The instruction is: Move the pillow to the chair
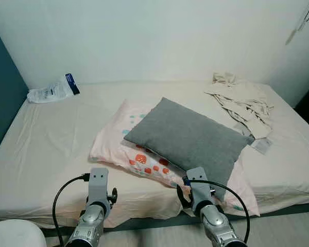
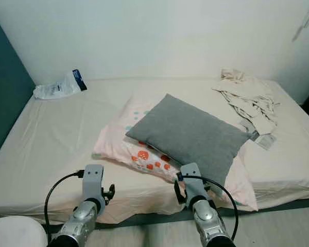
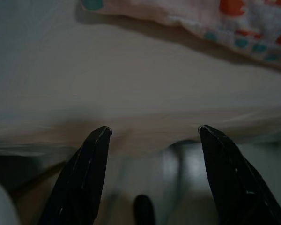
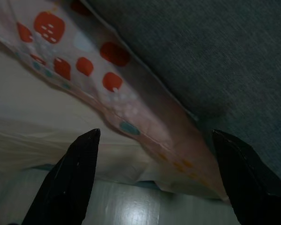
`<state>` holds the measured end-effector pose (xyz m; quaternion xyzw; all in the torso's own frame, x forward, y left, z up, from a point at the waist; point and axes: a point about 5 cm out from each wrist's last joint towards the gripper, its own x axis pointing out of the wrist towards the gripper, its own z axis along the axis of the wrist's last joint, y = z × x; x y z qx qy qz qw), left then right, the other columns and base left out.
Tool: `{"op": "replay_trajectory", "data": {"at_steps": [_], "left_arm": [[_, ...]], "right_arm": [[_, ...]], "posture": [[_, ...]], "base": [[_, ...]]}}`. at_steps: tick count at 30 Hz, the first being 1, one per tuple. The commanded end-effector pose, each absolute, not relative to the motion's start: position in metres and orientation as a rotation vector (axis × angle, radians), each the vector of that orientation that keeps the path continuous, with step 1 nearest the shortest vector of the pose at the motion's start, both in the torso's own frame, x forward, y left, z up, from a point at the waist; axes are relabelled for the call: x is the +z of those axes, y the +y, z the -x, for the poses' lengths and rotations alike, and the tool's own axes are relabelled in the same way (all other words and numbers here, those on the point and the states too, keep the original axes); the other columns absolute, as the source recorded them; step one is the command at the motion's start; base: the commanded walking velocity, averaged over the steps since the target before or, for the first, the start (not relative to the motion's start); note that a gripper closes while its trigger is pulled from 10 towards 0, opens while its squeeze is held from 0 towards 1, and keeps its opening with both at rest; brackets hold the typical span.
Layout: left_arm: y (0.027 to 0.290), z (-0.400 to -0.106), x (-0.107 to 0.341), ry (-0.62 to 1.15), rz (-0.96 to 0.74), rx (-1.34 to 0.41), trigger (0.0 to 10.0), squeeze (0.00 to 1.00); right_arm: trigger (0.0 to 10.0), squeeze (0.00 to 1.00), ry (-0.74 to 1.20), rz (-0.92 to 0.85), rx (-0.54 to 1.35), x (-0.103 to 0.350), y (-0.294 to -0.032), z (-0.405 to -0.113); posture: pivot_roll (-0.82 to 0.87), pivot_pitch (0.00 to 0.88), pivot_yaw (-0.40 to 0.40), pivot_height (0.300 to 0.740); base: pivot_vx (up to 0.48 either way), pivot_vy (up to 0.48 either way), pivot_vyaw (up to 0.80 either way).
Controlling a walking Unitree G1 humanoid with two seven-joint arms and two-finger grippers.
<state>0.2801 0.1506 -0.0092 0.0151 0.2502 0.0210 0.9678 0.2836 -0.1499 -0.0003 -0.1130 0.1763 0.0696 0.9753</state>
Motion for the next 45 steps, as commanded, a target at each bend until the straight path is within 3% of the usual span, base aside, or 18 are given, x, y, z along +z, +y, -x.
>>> {"op": "replay_trajectory", "data": {"at_steps": [1, 9, 12, 16, 21, 27, 31, 33, 40, 45], "left_arm": [[0.152, -0.275, -0.015, 0.544, -0.068, 0.033, 10.0, 0.00], [0.146, -0.276, -0.011, 0.496, 0.011, -0.053, 10.0, 0.00], [0.156, -0.277, -0.008, 0.461, -0.092, 0.005, 10.0, 0.00], [0.159, -0.280, -0.001, 0.421, -0.136, 0.031, 10.0, 0.00], [0.164, -0.279, -0.002, 0.440, -0.020, 0.062, 10.0, 0.00], [0.145, -0.286, 0.017, 0.341, 0.191, -0.038, 10.0, 0.00], [0.153, -0.290, 0.023, 0.281, 0.050, 0.007, 10.0, 0.00], [0.150, -0.300, 0.043, 0.190, 0.101, -0.022, 10.0, 0.00], [0.153, -0.302, 0.037, 0.254, 0.005, -0.034, 10.0, 0.00], [0.148, -0.300, 0.034, 0.267, 0.026, -0.049, 10.0, 0.00]], "right_arm": [[10.0, 0.00, 0.348, 0.226, 0.144, 0.000, -0.147, -0.283], [10.0, 0.00, 0.352, -0.033, -0.023, -0.001, -0.159, -0.280], [10.0, 0.00, 0.402, 0.084, -0.016, -0.010, -0.159, -0.275], [10.0, 0.00, 0.424, 0.083, 0.021, -0.015, -0.157, -0.269], [10.0, 0.00, 0.374, 0.051, 0.058, -0.006, -0.148, -0.277], [10.0, 0.00, 0.302, 0.009, 0.111, 0.010, -0.139, -0.292], [10.0, 0.00, 0.254, 0.110, 0.134, 0.018, -0.135, -0.298], [10.0, 0.00, 0.217, 0.161, 0.130, 0.024, -0.136, -0.302], [10.0, 0.00, 0.215, 0.126, 0.096, 0.025, -0.148, -0.301], [10.0, 0.00, 0.197, 0.097, 0.056, 0.027, -0.157, -0.300]], "posture": [[-0.03, 0.095, -0.020, 0.740], [-0.02, 0.086, 0.009, 0.740], [0.01, 0.103, -0.008, 0.740], [0.03, 0.090, -0.031, 0.740], [0.02, 0.096, -0.035, 0.740], [0.03, 0.084, -0.040, 0.740], [0.01, 0.076, -0.025, 0.740], [0.01, 0.062, -0.023, 0.740], [0.01, 0.059, -0.005, 0.740], [0.00, 0.066, 0.002, 0.740]], "base": [[0.000, 0.000, 0.00], [0.000, 0.000, 0.00], [0.000, 0.000, 0.00], [0.000, 0.000, 0.00], [0.000, 0.000, 0.00], [0.000, 0.000, 0.00], [0.000, 0.000, 0.00], [0.000, 0.000, 0.00], [0.000, 0.000, 0.00], [0.000, 0.000, -0.16]]}}
